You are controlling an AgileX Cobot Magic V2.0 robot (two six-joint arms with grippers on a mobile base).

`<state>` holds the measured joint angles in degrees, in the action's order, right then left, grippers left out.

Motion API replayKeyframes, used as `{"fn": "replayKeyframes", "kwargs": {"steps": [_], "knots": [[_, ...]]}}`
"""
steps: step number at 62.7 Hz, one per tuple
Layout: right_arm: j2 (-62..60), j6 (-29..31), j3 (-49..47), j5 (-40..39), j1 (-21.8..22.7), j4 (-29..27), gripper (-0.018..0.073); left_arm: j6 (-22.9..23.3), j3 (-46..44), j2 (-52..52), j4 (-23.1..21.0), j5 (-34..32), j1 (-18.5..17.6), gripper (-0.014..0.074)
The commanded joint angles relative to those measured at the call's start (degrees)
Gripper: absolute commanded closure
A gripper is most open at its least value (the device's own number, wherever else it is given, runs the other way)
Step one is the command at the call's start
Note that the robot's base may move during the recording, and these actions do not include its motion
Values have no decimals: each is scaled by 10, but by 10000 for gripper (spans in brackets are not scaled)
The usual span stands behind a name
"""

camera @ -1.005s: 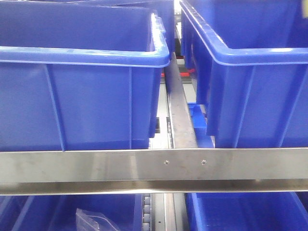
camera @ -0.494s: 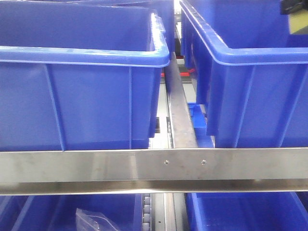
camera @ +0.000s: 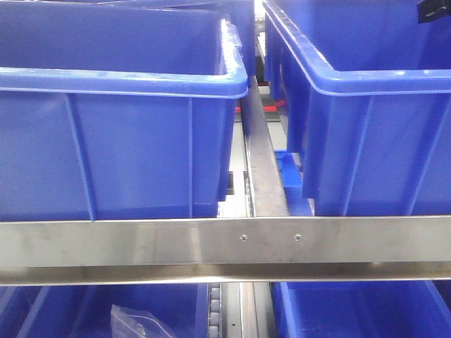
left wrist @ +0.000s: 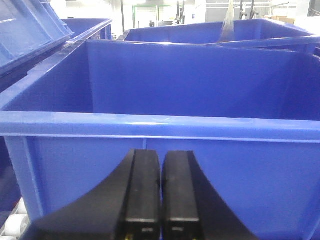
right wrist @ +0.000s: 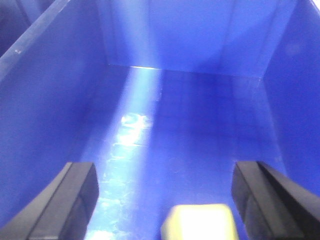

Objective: Place yellow foam block on left shelf second layer
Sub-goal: 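Extend the right gripper with the block over an empty blue bin, then open the right gripper to drop the block into the bin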

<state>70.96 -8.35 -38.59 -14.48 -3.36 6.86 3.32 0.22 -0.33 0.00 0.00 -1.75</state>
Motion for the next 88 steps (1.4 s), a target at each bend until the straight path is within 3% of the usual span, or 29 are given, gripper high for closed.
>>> {"fn": "replayKeyframes", "kwargs": {"steps": [1, 16, 26, 35, 47, 64, 88], "knots": [[-16, 3, -22, -45, 4, -2, -72, 2, 16, -10, -3, -46, 1, 472], [-16, -4, -22, -44, 4, -6, -44, 2, 16, -10, -3, -46, 1, 472], [-21, -4, -22, -28, 4, -10, 140, 2, 16, -10, -3, -46, 1, 472], [-50, -4, -16, -4, 4, -10, 252, 2, 16, -10, -3, -46, 1, 472], [-112, -4, 8, 11, 4, -10, 331, 2, 16, -10, -3, -46, 1, 472], [-238, -4, 112, 10, 4, -10, 493, 2, 16, -10, -3, -46, 1, 472], [-450, -4, 209, 63, 4, -10, 494, 2, 16, -10, -3, -46, 1, 472]]}}
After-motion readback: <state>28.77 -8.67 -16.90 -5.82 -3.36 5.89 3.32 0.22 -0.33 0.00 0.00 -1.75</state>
